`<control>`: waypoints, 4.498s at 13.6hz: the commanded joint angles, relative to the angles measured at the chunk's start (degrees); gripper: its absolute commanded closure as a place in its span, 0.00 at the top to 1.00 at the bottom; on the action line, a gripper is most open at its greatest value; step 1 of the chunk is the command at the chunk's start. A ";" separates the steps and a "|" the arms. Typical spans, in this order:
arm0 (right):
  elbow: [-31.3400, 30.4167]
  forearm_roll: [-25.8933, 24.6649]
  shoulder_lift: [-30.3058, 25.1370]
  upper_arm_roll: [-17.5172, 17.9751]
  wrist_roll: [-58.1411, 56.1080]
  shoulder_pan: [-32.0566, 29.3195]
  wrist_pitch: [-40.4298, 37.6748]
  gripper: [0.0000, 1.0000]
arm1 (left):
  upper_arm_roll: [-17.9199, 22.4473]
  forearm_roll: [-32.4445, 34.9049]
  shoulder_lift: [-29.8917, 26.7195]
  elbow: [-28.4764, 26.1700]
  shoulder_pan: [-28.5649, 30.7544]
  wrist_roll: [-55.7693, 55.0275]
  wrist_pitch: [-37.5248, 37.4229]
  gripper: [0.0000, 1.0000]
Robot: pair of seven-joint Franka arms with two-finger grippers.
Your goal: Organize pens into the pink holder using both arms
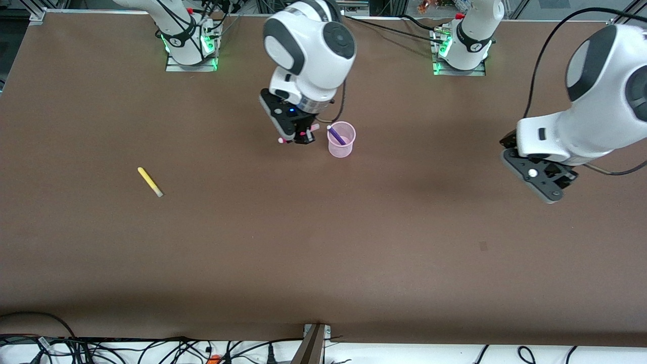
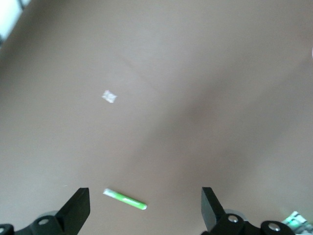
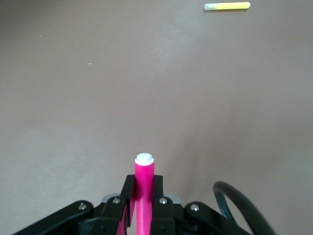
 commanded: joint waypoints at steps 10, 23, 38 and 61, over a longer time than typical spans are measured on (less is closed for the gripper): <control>5.39 -5.45 9.31 -1.17 11.16 7.29 4.38 0.00 | 11.17 -7.92 -1.51 5.28 -1.74 -24.12 -2.55 1.00; 3.55 -8.17 11.24 -1.08 11.07 11.77 3.77 0.00 | 34.95 -12.51 -19.80 -17.05 -20.85 -24.47 7.73 1.00; 4.95 -0.55 0.63 -3.19 -6.02 5.38 3.50 0.84 | 33.01 -13.30 -19.44 -14.67 -20.67 -25.18 5.62 1.00; 0.65 37.27 -13.90 -34.57 -117.95 -23.39 -20.32 1.00 | 32.93 -13.30 -19.53 -14.41 -21.20 -24.65 4.92 1.00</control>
